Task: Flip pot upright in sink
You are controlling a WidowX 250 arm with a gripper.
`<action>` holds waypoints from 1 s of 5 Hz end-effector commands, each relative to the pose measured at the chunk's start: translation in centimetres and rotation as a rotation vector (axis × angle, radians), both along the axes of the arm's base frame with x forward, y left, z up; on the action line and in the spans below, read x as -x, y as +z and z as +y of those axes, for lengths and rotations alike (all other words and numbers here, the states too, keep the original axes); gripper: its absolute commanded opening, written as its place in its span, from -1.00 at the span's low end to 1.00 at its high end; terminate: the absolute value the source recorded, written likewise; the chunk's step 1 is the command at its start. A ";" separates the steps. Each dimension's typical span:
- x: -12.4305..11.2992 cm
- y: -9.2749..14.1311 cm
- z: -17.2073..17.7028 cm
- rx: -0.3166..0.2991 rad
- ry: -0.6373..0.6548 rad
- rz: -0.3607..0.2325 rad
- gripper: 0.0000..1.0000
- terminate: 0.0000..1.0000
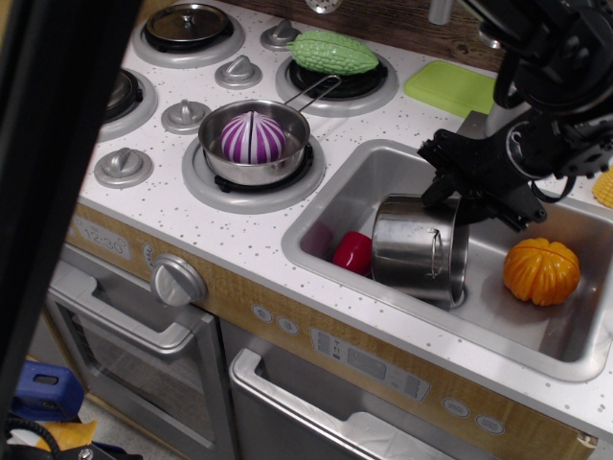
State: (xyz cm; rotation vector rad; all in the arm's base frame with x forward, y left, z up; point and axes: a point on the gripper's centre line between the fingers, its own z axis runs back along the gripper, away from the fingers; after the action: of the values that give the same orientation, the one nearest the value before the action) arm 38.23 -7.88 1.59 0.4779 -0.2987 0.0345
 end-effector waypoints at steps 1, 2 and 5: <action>-0.8 1.9 -0.2 0.112 0.020 -0.098 -1.00 -1.00; -1.2 2.5 -0.1 0.180 0.024 -0.100 -1.00 -1.00; -1.5 2.6 0.6 0.368 -0.020 -0.185 -1.00 -1.00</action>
State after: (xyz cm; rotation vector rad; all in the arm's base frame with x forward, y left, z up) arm 38.62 -6.77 0.30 0.1383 -0.3890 0.0889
